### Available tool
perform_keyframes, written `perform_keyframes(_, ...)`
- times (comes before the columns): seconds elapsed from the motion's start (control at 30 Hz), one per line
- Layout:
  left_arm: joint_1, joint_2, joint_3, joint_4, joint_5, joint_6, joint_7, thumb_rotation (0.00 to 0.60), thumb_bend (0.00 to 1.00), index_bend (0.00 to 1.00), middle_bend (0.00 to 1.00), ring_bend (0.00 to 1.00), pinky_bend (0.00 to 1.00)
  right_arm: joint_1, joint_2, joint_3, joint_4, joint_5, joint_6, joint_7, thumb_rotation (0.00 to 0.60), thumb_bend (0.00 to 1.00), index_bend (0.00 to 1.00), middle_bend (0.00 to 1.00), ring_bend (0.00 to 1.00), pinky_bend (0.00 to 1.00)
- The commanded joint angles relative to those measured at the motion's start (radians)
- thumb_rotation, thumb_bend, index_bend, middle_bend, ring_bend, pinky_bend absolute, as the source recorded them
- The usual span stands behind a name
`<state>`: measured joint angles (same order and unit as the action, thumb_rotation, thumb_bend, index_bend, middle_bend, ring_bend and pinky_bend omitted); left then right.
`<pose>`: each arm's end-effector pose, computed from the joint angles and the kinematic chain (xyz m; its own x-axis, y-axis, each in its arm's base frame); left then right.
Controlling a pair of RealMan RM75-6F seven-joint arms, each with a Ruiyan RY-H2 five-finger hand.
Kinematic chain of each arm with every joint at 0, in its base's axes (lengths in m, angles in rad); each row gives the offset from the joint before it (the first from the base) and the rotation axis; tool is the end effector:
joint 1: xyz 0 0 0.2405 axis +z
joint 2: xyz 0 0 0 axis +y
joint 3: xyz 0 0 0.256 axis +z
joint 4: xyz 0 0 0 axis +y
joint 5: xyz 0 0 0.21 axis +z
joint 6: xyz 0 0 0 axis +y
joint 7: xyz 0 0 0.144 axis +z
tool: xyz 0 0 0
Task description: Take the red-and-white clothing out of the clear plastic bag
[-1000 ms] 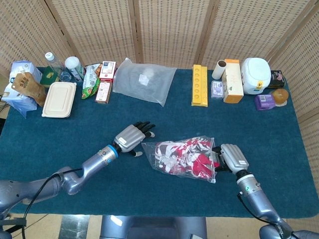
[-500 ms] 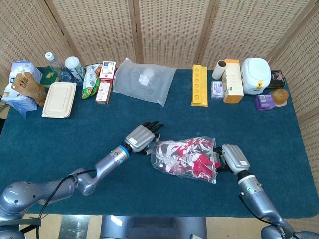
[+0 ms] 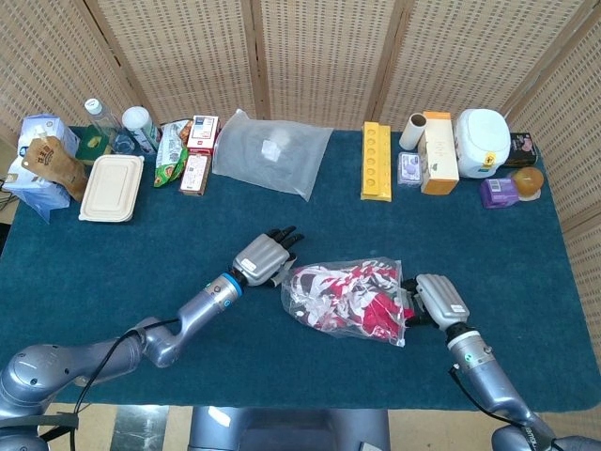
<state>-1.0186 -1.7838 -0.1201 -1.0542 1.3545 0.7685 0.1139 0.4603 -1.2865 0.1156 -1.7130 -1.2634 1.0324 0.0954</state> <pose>-0.0833 0.3801 -0.0931 0.6249 0.2103 0.7518 0.6495 -0.6744 -0.3512 -0.2188 -0.2760 0.0515 0.0632 -0.3716 0.9262 -0.9910 -0.1333 0.0142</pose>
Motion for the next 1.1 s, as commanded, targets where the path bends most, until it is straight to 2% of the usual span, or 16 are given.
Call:
perform_keyframes(0.03,0.009,0.016,0.009,0.003,0.009,0.003,-0.009,0.6,0.52,0.6,0.12,0.04,0.18,-0.003,0.0,0.002,-0.002,-0.003,0.009,-0.003,0.6,0.38,0.78,0.77,0.88,0.84)
perform_keyframes(0.33,0.064,0.1,0.044,-0.019,0.048,0.056,-0.055,0.6,0.52,0.6,0.12,0.04,0.18,-0.021,0.012,0.005,-0.016,-0.015,0.045,-0.007,0.6,0.38,0.78,0.77,0.88,0.84)
perform_keyframes(0.67,0.178,0.281,0.088,-0.125,0.065,0.166,-0.055,0.6,0.52,0.6,0.12,0.04,0.18,-0.018,0.019,0.012,-0.026,-0.023,0.053,-0.028,0.6,0.38,0.78,0.77,0.88,0.85)
perform_keyframes(0.93,0.294,0.455,0.113,-0.19,0.033,0.247,-0.043,0.6,0.52,0.6,0.12,0.04,0.18,-0.05,0.064,0.012,-0.019,0.001,0.085,-0.032,0.6,0.38,0.78,0.77,0.89,0.85)
perform_keyframes(1.1,0.335,0.507,0.113,-0.207,0.017,0.269,-0.043,0.6,0.53,0.6,0.12,0.04,0.18,-0.074,0.095,0.008,-0.013,0.004,0.102,-0.016,0.6,0.38,0.78,0.77,0.89,0.85)
